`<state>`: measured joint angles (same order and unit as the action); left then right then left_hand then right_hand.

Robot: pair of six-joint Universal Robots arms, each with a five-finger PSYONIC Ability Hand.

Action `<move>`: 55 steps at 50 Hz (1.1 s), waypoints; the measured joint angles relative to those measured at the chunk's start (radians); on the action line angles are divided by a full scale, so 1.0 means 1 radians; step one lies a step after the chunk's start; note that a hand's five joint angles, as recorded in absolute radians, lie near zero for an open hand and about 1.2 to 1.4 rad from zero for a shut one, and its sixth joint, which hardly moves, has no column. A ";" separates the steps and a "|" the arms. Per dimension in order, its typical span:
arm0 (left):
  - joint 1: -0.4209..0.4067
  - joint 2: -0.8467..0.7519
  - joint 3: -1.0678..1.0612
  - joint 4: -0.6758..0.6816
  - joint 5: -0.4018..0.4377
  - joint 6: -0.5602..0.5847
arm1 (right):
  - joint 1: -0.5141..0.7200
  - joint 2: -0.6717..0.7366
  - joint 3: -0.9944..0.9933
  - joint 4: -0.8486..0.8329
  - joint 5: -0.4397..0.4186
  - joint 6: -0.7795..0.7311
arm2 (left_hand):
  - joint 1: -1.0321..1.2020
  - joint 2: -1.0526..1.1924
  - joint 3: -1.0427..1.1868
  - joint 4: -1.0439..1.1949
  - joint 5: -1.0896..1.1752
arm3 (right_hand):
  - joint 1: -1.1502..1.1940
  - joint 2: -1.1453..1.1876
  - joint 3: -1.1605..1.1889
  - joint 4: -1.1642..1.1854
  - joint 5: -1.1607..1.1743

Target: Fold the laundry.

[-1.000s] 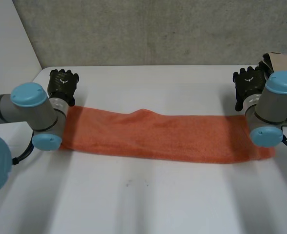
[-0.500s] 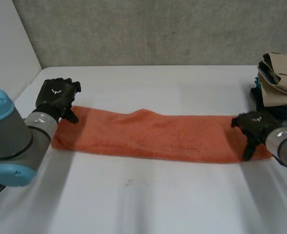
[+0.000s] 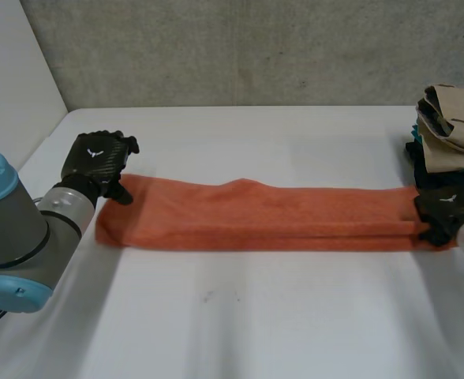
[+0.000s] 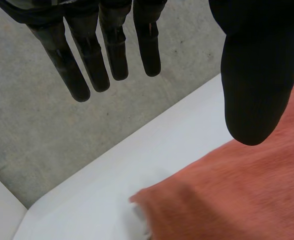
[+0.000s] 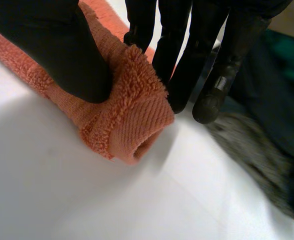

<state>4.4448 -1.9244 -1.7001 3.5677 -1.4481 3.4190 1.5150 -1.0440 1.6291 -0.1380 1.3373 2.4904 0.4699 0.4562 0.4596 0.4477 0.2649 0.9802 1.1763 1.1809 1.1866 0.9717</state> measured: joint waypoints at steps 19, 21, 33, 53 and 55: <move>0.017 0.095 -0.052 -0.012 -0.002 -0.003 | -0.128 -0.160 0.052 -0.066 -0.011 -0.382 | 0.000 0.000 0.000 0.000 0.000 | 0.008 0.000 0.000 0.001 0.007; 0.020 0.105 -0.058 -0.012 -0.002 -0.003 | -0.057 -0.172 0.045 -0.087 -0.012 -0.372 | 0.000 0.000 0.000 0.000 0.000 | 0.012 0.000 0.000 0.001 0.013; 0.047 0.165 -0.091 -0.012 0.000 -0.003 | 0.536 -0.074 -0.149 -0.306 -0.020 -0.334 | 0.000 0.000 0.000 0.000 0.000 | 0.012 0.002 0.006 0.001 0.015; 0.043 0.166 -0.112 -0.008 0.005 -0.003 | 0.892 0.421 -0.611 -0.317 -0.152 -0.260 | -0.032 -0.026 -0.027 -0.027 -0.027 | -0.780 -0.957 -0.967 -0.949 -0.905; 0.032 0.163 -0.104 -0.004 0.005 -0.003 | 0.871 0.364 -0.562 -0.315 -0.104 -0.203 | -0.033 -0.032 -0.033 -0.034 -0.032 | -0.780 -0.957 -0.968 -0.949 -0.908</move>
<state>4.4766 -1.7611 -1.8042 3.5636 -1.4428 3.4156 2.3863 -0.6797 1.0674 -0.4534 1.2328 2.2875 0.4366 0.4245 0.4269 0.4137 0.2331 0.1998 0.2198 0.2128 0.2372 0.0638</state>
